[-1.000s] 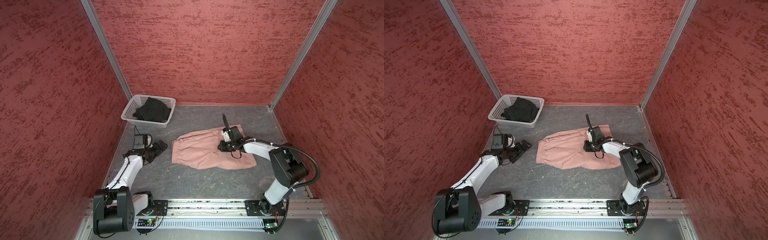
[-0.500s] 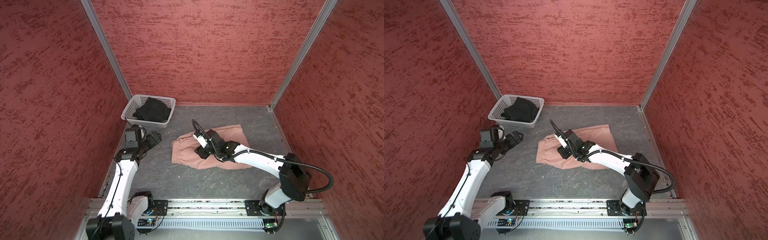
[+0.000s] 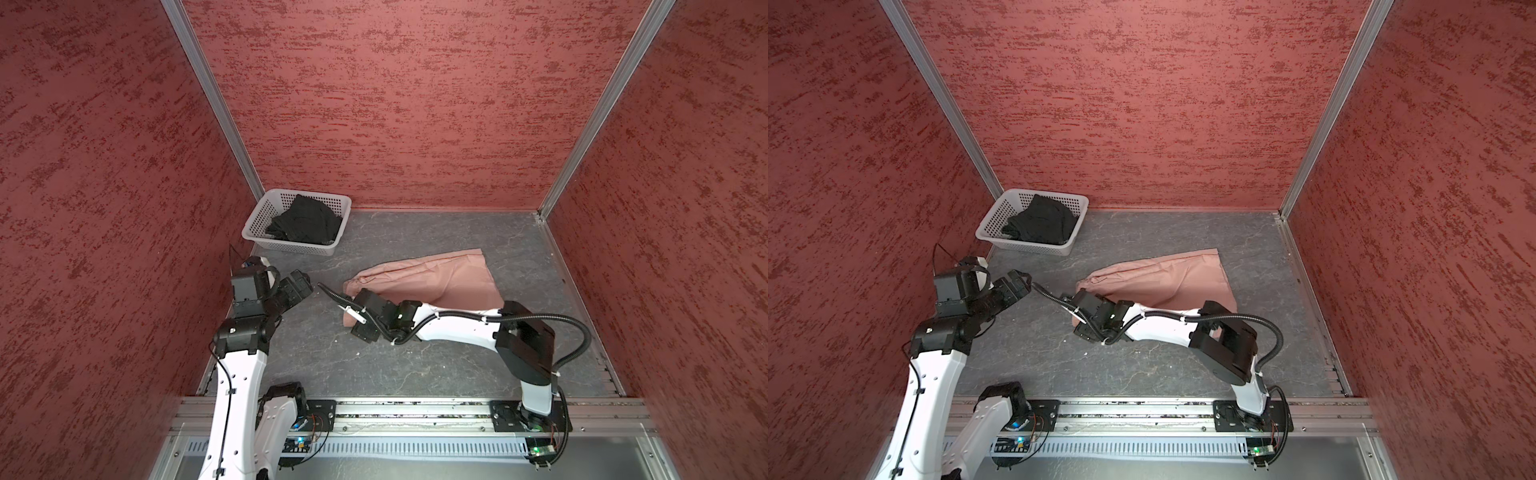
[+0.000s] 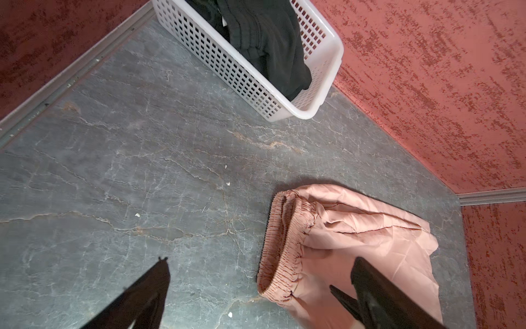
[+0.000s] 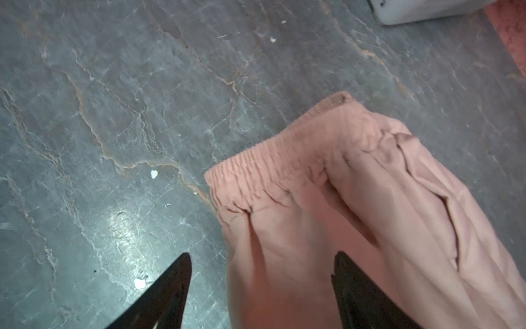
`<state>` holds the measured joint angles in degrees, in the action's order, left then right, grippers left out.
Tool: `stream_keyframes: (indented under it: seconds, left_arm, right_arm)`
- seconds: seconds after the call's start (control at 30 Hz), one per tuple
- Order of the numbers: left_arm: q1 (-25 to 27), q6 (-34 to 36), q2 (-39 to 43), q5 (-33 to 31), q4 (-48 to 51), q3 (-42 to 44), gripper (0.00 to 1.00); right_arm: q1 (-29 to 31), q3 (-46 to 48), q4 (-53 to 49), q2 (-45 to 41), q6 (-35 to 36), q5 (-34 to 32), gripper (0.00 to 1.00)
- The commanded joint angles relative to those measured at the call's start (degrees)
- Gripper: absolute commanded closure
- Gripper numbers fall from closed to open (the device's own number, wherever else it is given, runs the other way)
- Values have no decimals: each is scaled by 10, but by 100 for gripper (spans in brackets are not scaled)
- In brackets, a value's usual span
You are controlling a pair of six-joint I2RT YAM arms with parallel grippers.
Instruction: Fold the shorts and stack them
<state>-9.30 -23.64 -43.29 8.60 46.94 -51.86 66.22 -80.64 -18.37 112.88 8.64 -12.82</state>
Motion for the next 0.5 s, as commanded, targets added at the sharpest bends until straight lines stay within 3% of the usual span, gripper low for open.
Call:
stream_keyframes:
  seconds: [0.0, 0.2, 0.47]
  left_arm:
    - [-17, 29, 22, -5, 44, -48, 1]
    - [-46, 52, 30, 16, 74, -86, 1]
    - [-81, 63, 32, 52, 85, -87, 1]
  right_arm:
    - [26, -35, -17, 28, 36, -68, 10]
    - [38, -92, -53, 88, 35, -123, 5]
    - [38, -96, -47, 137, 69, -182, 1]
